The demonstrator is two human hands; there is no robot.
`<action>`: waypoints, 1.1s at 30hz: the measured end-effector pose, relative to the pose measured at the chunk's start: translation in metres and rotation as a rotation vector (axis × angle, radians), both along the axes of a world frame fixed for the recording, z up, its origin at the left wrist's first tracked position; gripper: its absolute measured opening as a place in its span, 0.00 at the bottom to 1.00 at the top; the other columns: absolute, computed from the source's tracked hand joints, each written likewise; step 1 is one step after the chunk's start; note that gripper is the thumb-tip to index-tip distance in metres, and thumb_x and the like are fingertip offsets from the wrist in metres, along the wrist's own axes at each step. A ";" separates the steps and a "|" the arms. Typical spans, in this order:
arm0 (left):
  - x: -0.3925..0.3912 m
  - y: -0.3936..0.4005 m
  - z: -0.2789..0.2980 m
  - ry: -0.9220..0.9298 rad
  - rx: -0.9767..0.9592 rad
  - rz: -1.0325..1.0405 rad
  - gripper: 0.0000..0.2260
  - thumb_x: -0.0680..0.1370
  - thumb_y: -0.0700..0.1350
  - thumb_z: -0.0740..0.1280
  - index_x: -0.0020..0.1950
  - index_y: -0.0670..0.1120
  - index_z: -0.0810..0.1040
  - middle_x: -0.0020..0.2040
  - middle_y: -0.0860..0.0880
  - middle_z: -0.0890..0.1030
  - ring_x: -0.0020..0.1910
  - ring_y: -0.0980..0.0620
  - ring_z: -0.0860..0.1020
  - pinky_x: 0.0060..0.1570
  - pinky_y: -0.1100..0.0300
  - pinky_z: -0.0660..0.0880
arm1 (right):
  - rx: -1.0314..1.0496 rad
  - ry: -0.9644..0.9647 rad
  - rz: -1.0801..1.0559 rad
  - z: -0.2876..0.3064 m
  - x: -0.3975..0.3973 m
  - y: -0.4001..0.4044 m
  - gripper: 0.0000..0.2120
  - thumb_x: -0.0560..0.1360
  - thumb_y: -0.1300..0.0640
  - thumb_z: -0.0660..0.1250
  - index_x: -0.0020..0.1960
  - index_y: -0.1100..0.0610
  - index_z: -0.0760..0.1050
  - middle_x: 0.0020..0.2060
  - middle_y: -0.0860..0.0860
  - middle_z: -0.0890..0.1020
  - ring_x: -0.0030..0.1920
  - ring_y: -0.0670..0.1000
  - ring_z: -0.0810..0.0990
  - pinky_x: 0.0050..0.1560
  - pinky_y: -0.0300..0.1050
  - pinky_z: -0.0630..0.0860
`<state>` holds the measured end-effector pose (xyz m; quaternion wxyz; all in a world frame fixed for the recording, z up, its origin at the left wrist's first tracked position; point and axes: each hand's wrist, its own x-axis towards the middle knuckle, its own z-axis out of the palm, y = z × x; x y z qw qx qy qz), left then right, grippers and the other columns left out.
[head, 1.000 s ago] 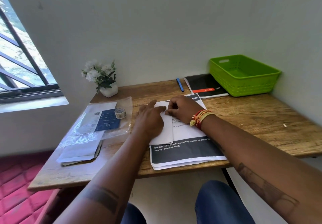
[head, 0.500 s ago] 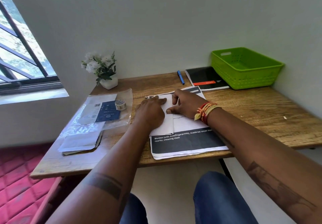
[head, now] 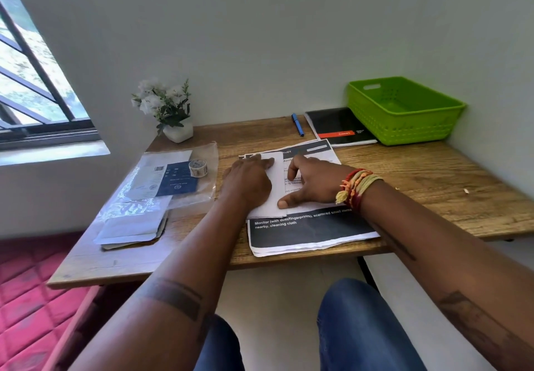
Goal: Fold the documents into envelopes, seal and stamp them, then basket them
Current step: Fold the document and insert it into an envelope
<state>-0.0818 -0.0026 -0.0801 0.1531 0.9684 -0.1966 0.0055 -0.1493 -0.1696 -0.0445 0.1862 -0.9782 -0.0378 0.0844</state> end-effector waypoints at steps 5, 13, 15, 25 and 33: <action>-0.001 0.001 0.000 -0.007 0.012 -0.006 0.29 0.80 0.42 0.58 0.82 0.58 0.63 0.83 0.50 0.60 0.81 0.42 0.58 0.78 0.44 0.54 | -0.036 0.042 0.047 -0.003 -0.005 -0.002 0.43 0.61 0.28 0.76 0.68 0.44 0.64 0.62 0.49 0.71 0.59 0.52 0.74 0.58 0.50 0.73; 0.004 0.001 -0.002 0.001 0.033 -0.019 0.30 0.81 0.42 0.59 0.82 0.58 0.62 0.84 0.50 0.59 0.81 0.42 0.57 0.79 0.43 0.54 | -0.124 -0.063 0.082 -0.013 -0.006 -0.010 0.24 0.80 0.33 0.54 0.76 0.33 0.63 0.63 0.54 0.72 0.65 0.56 0.73 0.61 0.48 0.68; 0.003 0.001 -0.002 0.003 0.030 -0.020 0.30 0.81 0.42 0.59 0.83 0.57 0.61 0.84 0.50 0.59 0.81 0.42 0.57 0.78 0.44 0.54 | -0.178 -0.073 0.083 -0.012 0.001 -0.008 0.22 0.84 0.39 0.52 0.77 0.35 0.62 0.68 0.57 0.71 0.68 0.58 0.72 0.65 0.48 0.67; 0.002 0.001 -0.002 -0.004 0.029 -0.026 0.29 0.81 0.42 0.58 0.83 0.56 0.61 0.84 0.50 0.59 0.82 0.43 0.56 0.79 0.43 0.53 | -0.229 -0.089 0.003 -0.007 0.054 -0.010 0.27 0.83 0.61 0.54 0.79 0.42 0.61 0.78 0.56 0.65 0.73 0.58 0.70 0.70 0.45 0.67; 0.002 0.001 -0.001 -0.004 0.040 -0.028 0.29 0.82 0.42 0.58 0.83 0.55 0.61 0.84 0.49 0.59 0.82 0.43 0.55 0.79 0.42 0.53 | -0.254 -0.123 -0.035 -0.006 0.068 -0.004 0.23 0.84 0.45 0.54 0.78 0.47 0.66 0.74 0.56 0.72 0.71 0.58 0.72 0.69 0.51 0.69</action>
